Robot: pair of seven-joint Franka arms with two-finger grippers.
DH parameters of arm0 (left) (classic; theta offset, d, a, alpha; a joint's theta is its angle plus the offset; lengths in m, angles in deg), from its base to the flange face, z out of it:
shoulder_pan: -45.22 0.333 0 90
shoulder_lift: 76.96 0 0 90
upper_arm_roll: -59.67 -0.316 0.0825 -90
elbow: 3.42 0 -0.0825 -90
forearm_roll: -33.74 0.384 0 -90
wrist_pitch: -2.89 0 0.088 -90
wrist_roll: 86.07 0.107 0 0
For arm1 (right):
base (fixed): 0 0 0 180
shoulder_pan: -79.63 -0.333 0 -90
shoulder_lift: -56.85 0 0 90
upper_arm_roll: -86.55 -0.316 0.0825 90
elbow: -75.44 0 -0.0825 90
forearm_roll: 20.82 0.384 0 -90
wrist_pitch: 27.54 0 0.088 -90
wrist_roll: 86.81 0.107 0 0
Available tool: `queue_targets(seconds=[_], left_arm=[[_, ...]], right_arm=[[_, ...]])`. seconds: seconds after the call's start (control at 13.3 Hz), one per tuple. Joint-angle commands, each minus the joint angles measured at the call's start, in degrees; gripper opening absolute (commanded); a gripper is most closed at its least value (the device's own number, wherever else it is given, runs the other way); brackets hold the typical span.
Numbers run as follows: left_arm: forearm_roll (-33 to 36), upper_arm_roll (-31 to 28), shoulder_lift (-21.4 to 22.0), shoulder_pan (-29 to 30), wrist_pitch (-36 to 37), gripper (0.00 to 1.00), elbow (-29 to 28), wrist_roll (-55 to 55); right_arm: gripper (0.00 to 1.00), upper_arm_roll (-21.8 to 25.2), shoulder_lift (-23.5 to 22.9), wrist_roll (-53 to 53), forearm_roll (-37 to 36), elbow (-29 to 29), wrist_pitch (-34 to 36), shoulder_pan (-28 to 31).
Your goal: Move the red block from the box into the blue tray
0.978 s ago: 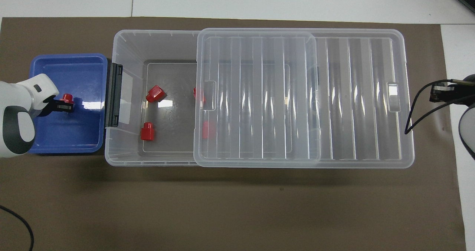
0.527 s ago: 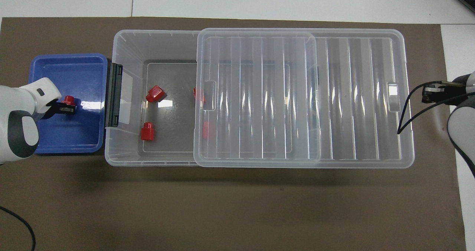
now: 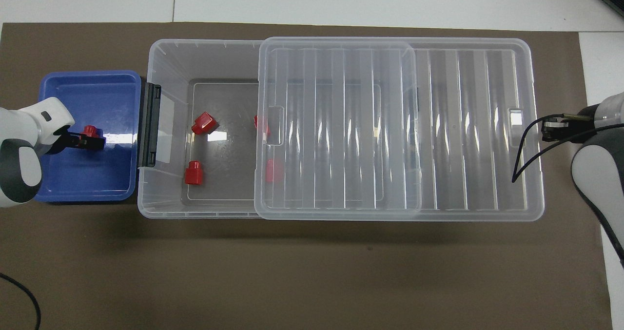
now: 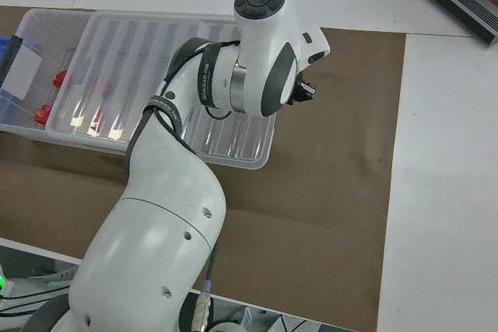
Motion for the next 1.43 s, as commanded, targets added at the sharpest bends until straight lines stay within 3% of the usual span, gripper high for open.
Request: queue_targets(seconds=[0.0, 0.45, 0.75, 0.98, 1.35], left_arm=[[-0.97, 0.43, 3.67, -0.50, 12.75, 1.00, 6.44, -5.12], [-1.33, 0.79, 4.38, -3.40, 40.08, 1.00, 26.03, -12.69], [-1.50, 0.96, 7.19, -4.28, 49.34, 1.00, 29.92, -15.07], [-1.24, 1.58, 5.96, -5.24, 59.52, 1.00, 40.10, -15.42], [-0.80, 1.67, 12.02, -7.09, 62.89, 1.00, 38.29, -20.26]], right_arm=[[0.00, -0.31, 1.10, -1.26, 0.24, 1.53, -0.69, -1.55], [0.00, -0.40, 1.18, -0.56, 1.56, 1.62, -0.42, -7.26], [0.00, -0.40, 1.71, -0.03, 1.65, 2.40, -0.34, -10.96], [0.00, -0.40, 2.24, 0.84, 1.65, 3.37, 0.01, -14.56], [0.00, -0.49, 2.42, 5.42, 5.85, 3.38, -0.51, -18.70]])
